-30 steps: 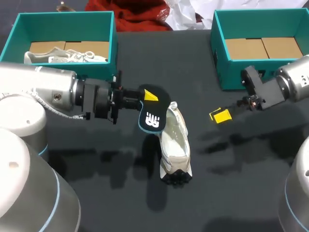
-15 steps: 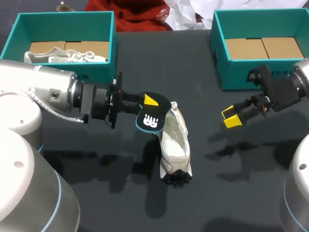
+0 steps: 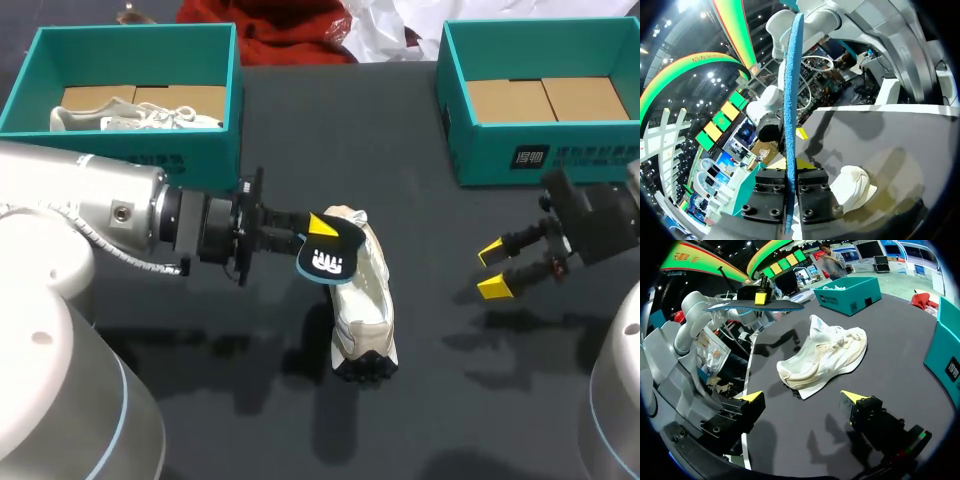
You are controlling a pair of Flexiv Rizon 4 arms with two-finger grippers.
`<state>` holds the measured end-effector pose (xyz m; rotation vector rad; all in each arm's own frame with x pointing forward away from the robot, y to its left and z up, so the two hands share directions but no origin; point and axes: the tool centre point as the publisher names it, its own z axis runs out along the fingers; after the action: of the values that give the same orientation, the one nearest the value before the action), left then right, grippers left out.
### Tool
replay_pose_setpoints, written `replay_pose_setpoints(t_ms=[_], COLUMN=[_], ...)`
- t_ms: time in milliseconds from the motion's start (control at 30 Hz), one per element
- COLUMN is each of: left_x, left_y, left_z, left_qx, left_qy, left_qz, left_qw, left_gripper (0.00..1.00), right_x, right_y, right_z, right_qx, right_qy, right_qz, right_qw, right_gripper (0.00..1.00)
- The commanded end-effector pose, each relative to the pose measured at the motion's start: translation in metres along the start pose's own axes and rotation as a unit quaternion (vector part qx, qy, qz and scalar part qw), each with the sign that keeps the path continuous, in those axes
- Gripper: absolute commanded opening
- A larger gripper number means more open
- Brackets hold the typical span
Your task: Take the shoe out of the shoebox, open the shoe tongue, remove and reinsert the insole, then place the shoe into the shoebox
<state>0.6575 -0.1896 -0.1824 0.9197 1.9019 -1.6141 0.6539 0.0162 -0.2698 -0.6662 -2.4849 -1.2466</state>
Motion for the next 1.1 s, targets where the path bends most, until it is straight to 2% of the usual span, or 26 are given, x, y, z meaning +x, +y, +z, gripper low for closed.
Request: replay_pose_setpoints(t_ms=[33,100,233,367,433,467,767,800,900,1100], left_x=[0.011,0.016,0.021,0.030,0.032,0.032,0.032,0.035,0.041,0.046], left_y=[-0.006,-0.009,-0.015,-0.024,-0.026,-0.026,-0.026,-0.023,-0.018,-0.016], left_z=[0.008,0.012,0.014,0.022,0.025,0.025,0.025,0.031,0.046,0.056], left_qx=[0.004,0.028,0.047,0.068,0.069,0.069,0.069,0.070,0.076,0.087], left_qy=[-0.002,-0.002,-0.006,-0.003,0.006,0.006,0.006,0.007,0.004,-0.010], left_qz=[-0.032,-0.065,-0.116,-0.155,-0.151,-0.151,-0.151,-0.159,-0.183,-0.211], left_qw=[0.999,0.997,0.992,0.986,0.986,0.986,0.986,0.985,0.980,0.974], left_gripper=[0.00,0.00,0.00,0.00,0.00,0.00,0.00,0.00,0.00,0.00], right_x=[0.006,0.008,0.010,0.006,0.002,0.001,0.001,0.001,-0.002,-0.004], right_y=[0.004,0.006,0.003,-0.001,-0.002,-0.003,-0.003,-0.003,0.006,0.015], right_z=[0.005,0.014,0.024,0.029,0.033,0.036,0.036,0.036,0.049,0.062], right_qx=[0.025,0.045,0.072,0.079,0.098,0.134,0.134,0.134,0.168,0.171], right_qy=[-0.030,-0.039,-0.044,-0.066,-0.068,-0.067,-0.067,-0.067,-0.055,-0.039], right_qz=[-0.029,-0.066,-0.136,-0.171,-0.179,-0.178,-0.178,-0.178,-0.185,-0.197], right_qw=[0.999,0.996,0.987,0.980,0.976,0.973,0.973,0.973,0.967,0.964], right_gripper=[1.00,1.00,1.00,1.00,1.00,1.00,1.00,1.00,1.00,1.00])
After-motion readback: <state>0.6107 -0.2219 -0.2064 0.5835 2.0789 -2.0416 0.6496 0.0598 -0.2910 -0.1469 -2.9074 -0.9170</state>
